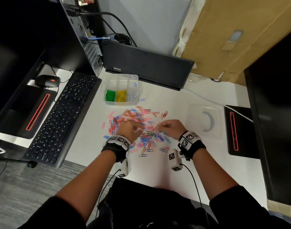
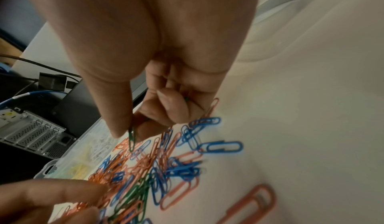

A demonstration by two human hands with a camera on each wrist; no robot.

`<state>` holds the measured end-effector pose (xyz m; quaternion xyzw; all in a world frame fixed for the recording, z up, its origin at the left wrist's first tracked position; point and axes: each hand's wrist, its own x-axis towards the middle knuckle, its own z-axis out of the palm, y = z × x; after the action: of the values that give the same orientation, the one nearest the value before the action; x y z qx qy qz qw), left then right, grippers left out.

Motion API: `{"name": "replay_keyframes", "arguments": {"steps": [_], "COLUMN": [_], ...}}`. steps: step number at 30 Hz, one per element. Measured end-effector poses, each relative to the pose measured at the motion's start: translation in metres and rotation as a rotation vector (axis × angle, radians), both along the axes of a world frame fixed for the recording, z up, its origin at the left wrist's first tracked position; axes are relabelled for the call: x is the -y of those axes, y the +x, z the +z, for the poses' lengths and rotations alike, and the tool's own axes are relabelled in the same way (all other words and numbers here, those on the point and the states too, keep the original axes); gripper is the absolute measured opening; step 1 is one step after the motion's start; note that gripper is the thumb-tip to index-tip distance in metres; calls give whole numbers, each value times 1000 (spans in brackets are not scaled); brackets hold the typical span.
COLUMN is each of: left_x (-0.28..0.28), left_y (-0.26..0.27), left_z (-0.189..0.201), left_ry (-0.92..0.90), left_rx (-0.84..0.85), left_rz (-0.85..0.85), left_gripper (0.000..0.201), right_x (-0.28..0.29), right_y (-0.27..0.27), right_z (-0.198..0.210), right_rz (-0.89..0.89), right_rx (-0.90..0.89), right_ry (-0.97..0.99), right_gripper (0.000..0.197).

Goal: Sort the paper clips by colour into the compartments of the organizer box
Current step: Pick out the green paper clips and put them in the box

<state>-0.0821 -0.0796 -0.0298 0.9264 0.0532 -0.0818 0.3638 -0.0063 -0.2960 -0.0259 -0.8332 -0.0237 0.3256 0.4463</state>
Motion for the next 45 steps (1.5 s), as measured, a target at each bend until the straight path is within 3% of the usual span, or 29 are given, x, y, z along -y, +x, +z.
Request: {"name": "replay_keyframes", "arguments": {"steps": [6,11,15,17,21,23,30,35,37,40,42,45], "left_x": [7,-1,-3,-5,-9,-11,-20,-19,-14,-7,-4,-1], "left_y": [2,-6,-9,-10,-12,-13,-14,-11,-8,-4,-1,0], "left_z": [-2,-6,-6,-6,-6,-6,-6,-2,0,-1,-3,-10], "left_ry": [167,102,-8,-98,-228,-269,-236,-413,-569,-744,-683,-546], "left_rx": [-136,-55,32,80,81,75,0,-153,-209,-242,-275,-302], "left_rz": [-158,-126,-128,-76,52,91,234,314,358,424,397,327], "left_gripper": [12,9,9,8,7,9,11,16,13,11,24,39], "right_x": [5,-2,-10,-13,-14,-14,-23,-20,-17,-10,-4,6], "right_y": [2,-7,-11,-11,-8,-9,-14,-11,-10,-12,-12,-9], "right_z": [1,6,3,2,-8,-13,-13,-13,-8,3,8,13], "right_rz": [-142,-312,-333,-268,85,179,282,233,134,-154,-327,-462], "right_rx": [-199,-589,-629,-534,17,153,325,310,178,-341,-600,-705], "right_ry": [136,539,574,492,87,-18,-224,-91,29,435,685,799], "right_gripper": [19,23,26,23,8,12,12,8,13,14,12,8]}}
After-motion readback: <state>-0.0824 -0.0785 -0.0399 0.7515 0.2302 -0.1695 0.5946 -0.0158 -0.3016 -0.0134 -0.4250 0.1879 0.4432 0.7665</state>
